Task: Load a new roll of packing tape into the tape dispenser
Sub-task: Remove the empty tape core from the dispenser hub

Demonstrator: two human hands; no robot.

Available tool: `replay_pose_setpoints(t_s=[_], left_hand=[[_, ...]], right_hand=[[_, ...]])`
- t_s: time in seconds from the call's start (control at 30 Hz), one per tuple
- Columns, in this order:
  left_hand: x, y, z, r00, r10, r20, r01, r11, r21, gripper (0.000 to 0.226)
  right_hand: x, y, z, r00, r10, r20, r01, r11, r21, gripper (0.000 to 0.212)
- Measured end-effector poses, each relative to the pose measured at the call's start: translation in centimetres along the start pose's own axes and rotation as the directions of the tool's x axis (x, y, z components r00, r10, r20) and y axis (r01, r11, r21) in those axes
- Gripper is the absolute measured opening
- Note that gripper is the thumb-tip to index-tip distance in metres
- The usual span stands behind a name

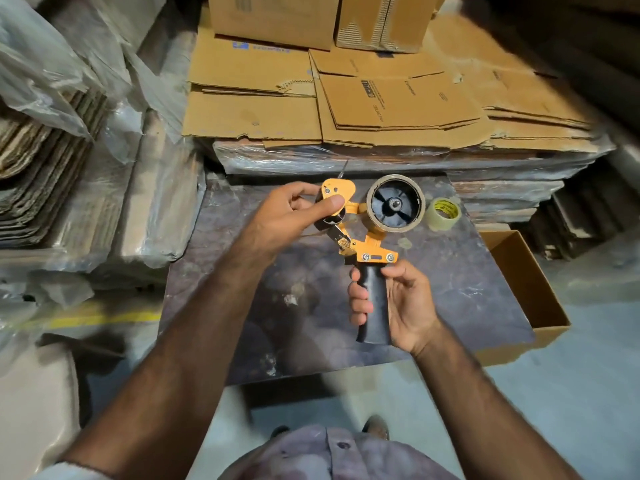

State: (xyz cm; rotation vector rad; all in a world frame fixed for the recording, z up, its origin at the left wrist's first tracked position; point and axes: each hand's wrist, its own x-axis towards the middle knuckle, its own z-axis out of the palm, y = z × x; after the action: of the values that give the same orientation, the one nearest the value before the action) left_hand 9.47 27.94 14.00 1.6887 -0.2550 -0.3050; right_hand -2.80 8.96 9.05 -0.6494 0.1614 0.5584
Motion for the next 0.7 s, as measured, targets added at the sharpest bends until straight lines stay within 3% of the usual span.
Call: replay_pose_setpoints(t_s=[0.17,0.27,0.37,0.53,0.7], left_hand=[[-0.9,0.0,0.0,1.0,0.003,0.031,-0.002,1.0,-0.016,0.04],[-1.7,-0.2,-0.3,0.992,0.096,0.085,-0.096,0.995,-0.009,0.057],[-2.3,-0.9,-0.2,0.959,0.278,0.057,-0.284,0.928,0.241,0.071],[-2.1,-2.2,1.2,0.866,0.499,-0.036,-0.439,0.792,0.423,0.033],[-1.4,-2.5,2.6,0.851,0.521,-0.069,-0.435,0.772,0.464,0.011]], right_hand=[[-0.4,-0.3,1.0,0.981,-0.041,-0.188,0.018,0.992,-0.123,0.017],[-1.0,-0.8,1.5,0.96,-0.078,-0.27,0.035,0.986,-0.16,0.019],[-1.5,-1.6,1.7,0.943,-0.088,-0.32,0.019,0.977,-0.214,0.019],[-2.0,-2.8,1.4,0.929,-0.064,-0.365,-0.041,0.961,-0.273,0.021],[-2.8,-4.4,1.0,0.907,-0.02,-0.42,-0.131,0.936,-0.327,0.025]])
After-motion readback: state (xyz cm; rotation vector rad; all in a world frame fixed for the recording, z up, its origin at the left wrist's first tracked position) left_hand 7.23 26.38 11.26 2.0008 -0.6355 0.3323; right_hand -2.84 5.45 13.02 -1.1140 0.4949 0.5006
